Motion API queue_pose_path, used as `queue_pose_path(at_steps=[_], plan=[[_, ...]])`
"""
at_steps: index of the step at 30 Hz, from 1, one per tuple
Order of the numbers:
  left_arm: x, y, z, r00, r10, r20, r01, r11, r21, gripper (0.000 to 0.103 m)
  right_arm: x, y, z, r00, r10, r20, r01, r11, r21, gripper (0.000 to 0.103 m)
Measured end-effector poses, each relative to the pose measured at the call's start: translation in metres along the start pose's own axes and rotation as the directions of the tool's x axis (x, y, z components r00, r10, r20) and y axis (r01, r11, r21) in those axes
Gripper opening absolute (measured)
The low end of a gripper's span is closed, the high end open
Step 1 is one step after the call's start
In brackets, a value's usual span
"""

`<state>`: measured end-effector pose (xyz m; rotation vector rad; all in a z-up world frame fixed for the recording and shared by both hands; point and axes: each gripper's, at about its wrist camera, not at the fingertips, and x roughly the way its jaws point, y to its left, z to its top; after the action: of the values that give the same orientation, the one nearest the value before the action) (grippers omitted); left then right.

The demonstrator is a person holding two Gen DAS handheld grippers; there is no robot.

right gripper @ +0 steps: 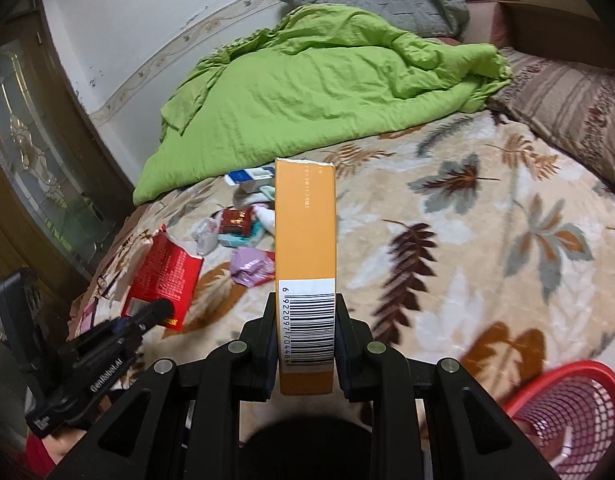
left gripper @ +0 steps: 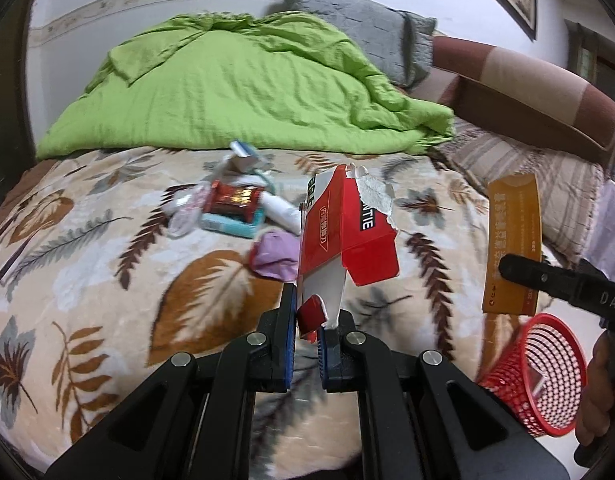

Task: Collect trash
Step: 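Release the red box and orange box into the red wastebasket, then grasp the purple wrapper with the left tool and lift it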

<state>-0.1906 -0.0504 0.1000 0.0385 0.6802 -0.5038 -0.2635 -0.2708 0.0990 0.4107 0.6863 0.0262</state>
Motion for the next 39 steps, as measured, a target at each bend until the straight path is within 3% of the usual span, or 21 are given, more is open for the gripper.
queue_pose_path(at_steps=[8,14,19,24,25,27,29,34,39], plan=[[-0.005,-0.061,-0.002,0.991,-0.132,-0.038,0.135,0.987,0.086,0.008,-0.047,-0.054,-0.03,0.994,-0.102,-0.024,0.104,0.991,0.088,0.025],[-0.004,-0.128,-0.004,0.953,-0.283,-0.112,0.299,0.938,0.173,0.008,-0.089,-0.107,-0.057,0.975,-0.216,-0.056,0.223,0.958,0.179,0.025],[0.003,-0.184,-0.014,0.895,-0.395,-0.21,0.435,0.877,0.206,0.008,-0.115,-0.145,-0.076,0.953,-0.285,-0.097,0.301,0.918,0.257,0.026],[0.02,-0.227,-0.027,0.806,-0.479,-0.346,0.564,0.799,0.208,0.01,-0.123,-0.165,-0.093,0.938,-0.313,-0.151,0.345,0.89,0.299,0.029],[0.023,-0.232,-0.029,0.797,-0.482,-0.364,0.573,0.793,0.206,0.014,-0.124,-0.166,-0.094,0.936,-0.317,-0.155,0.35,0.887,0.302,0.033],[0.024,-0.234,-0.03,0.787,-0.488,-0.378,0.582,0.791,0.191,0.042,-0.126,-0.168,-0.095,0.925,-0.341,-0.165,0.377,0.874,0.307,0.036],[0.021,-0.229,-0.03,0.799,-0.485,-0.355,0.569,0.8,0.19,0.049,-0.128,-0.169,-0.092,0.923,-0.351,-0.156,0.384,0.871,0.308,0.038],[0.018,-0.2,-0.019,0.838,-0.456,-0.3,0.514,0.845,0.149,0.049,-0.118,-0.157,-0.073,0.932,-0.34,-0.124,0.362,0.893,0.269,0.038],[0.018,-0.155,-0.008,0.893,-0.374,-0.25,0.41,0.905,0.113,0.049,-0.095,-0.121,-0.045,0.947,-0.31,-0.083,0.32,0.934,0.161,0.038]])
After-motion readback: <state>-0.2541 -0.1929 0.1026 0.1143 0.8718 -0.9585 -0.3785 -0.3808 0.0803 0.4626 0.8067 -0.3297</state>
